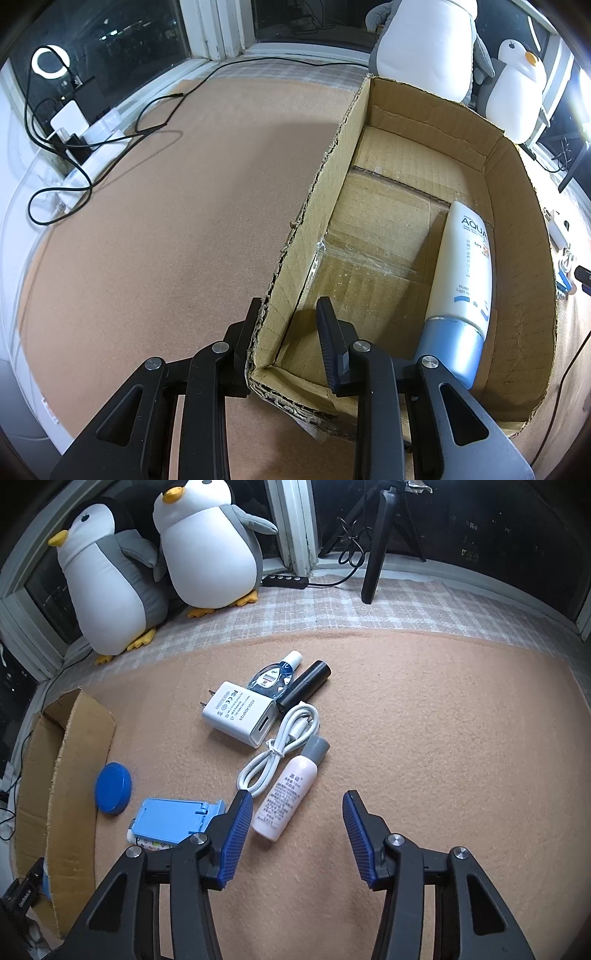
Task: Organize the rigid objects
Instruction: 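Move the right gripper to the small pink bottle, then grasp the small pink bottle with the right gripper and lift it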
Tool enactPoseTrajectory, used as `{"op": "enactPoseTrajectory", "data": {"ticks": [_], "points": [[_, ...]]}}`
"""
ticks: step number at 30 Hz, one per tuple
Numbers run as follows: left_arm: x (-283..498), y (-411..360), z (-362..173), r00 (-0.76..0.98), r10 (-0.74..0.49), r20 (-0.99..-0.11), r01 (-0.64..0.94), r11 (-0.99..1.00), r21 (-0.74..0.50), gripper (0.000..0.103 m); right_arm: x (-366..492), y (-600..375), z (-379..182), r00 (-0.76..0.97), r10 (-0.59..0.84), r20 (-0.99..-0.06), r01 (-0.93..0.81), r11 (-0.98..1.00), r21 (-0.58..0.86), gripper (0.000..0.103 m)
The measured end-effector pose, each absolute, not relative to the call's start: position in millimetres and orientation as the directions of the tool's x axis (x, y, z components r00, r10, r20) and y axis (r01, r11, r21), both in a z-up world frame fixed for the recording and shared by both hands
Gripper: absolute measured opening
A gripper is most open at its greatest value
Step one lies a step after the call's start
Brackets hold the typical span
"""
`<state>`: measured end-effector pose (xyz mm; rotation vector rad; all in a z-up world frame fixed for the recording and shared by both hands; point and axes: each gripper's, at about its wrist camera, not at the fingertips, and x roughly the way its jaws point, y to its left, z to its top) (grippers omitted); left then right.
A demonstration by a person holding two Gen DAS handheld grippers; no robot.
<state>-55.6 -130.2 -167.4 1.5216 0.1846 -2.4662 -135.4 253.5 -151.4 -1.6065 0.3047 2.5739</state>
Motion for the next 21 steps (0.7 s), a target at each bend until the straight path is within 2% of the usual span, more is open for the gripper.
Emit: {"op": "enactPoseTrajectory", "data": {"ticks": [3, 8, 13, 21], "points": [[-55.7, -130.0, -167.4, -0.430, -0.135, -0.893, 0.266, -0.964, 0.017, 0.027, -138.9, 253.9, -154.8, -0.425, -0.018, -0.905, -0.183, -0.978, 0.106, 0.038], [-55.8, -130.4, -167.5, -0.431, -0.134, -0.892, 0.266, -0.964, 0.017, 0.027, -138.8, 257.2, -157.8, -0.408, -0.017, -0.913, -0.172, -0.980, 0.096, 0.033], [-55.9, -130.0, -167.4, -0.430, -0.135, -0.893, 0.267, -0.964, 0.017, 0.027, -136.0, 265.7, -164.8, -0.382, -0.016, -0.924, -0.163, -0.983, 0.084, 0.018], [-56.0, -130.8, -167.5, -0.430, -0.135, -0.893, 0.267, -0.964, 0.018, 0.027, -122.7, 276.1, -165.4, -0.390, -0.030, -0.920, -0.160, -0.982, 0.100, 0.018]]}}
